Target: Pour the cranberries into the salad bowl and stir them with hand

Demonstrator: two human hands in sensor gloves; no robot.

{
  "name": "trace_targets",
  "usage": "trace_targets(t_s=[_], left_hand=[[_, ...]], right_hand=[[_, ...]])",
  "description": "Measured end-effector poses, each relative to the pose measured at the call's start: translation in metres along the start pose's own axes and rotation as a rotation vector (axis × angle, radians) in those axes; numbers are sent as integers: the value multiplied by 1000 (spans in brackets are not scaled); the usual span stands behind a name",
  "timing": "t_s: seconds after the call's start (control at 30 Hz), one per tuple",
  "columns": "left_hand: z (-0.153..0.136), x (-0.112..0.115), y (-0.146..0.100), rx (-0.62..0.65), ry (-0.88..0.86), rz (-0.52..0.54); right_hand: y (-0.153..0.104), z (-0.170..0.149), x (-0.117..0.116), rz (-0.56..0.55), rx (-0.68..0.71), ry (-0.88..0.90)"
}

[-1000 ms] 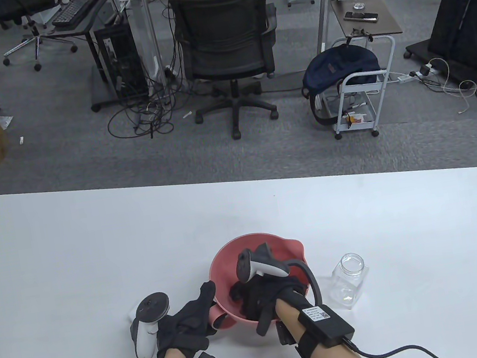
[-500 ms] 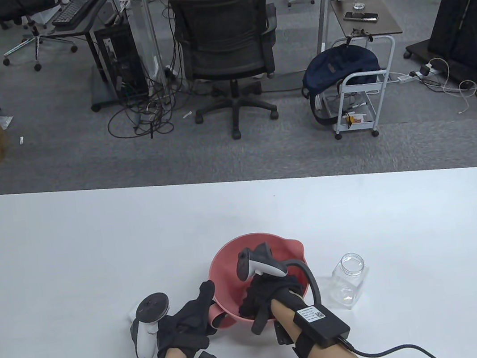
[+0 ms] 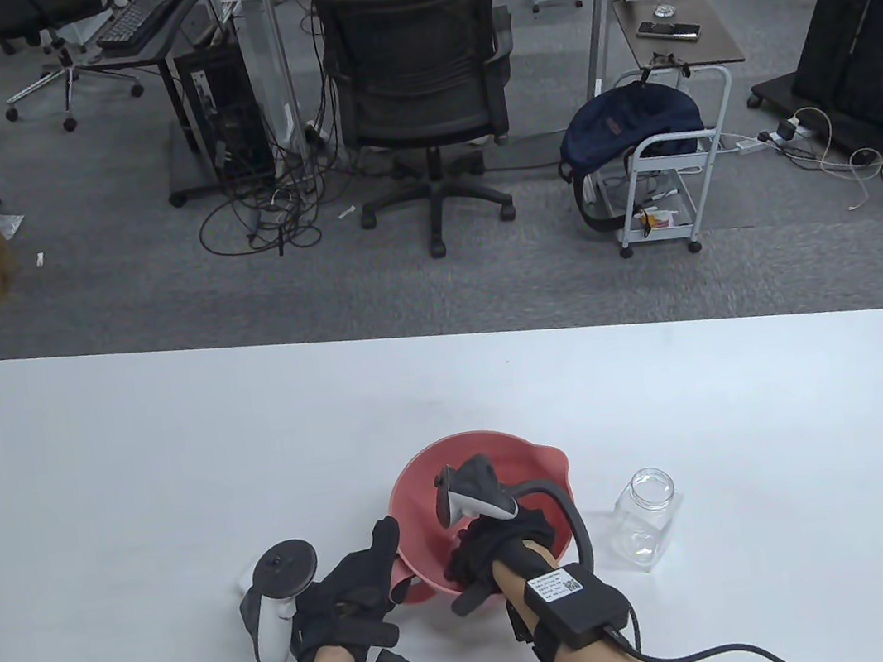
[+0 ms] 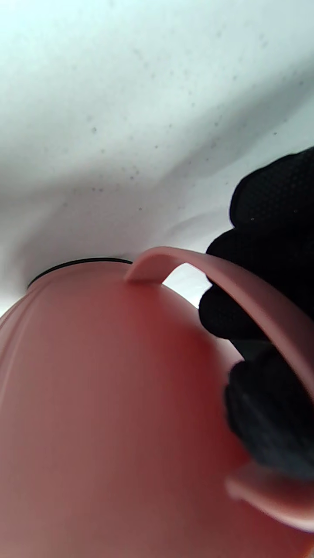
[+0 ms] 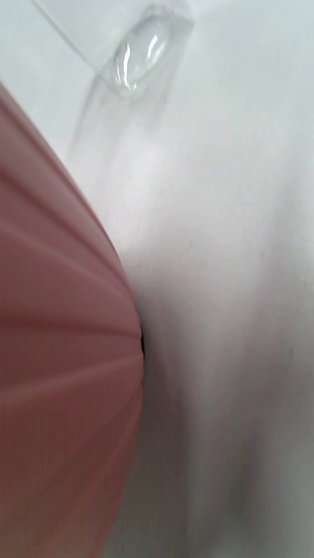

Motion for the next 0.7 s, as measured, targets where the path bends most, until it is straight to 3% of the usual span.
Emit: trace_targets(t_s=[0.2, 0.47, 0.53, 0.63, 0.7], left_hand=[[1, -1, 0, 11, 19, 39], [1, -1, 0, 14, 26, 48], [1, -1, 0, 13, 32, 50], [3, -4, -1, 19, 56, 67], [5, -4, -2, 27, 70, 72]], right_hand=[[2, -1, 0, 115, 95, 53], [-12, -2, 8, 149, 285, 220], [-21, -3, 13, 91, 343, 320], [-36, -12, 23, -88, 382, 484], [-45, -19, 28, -165, 375, 482]])
Point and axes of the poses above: the tracker on the back of each hand, its own z axis roughly to the thumb side, its own y axis roughly from the wrist to the fingertips, x = y × z, the point moved 1 cm from there along y, roughly from the wrist to the fingertips, and after that the axes turned 6 degrees about z, right-handed, at the moved point
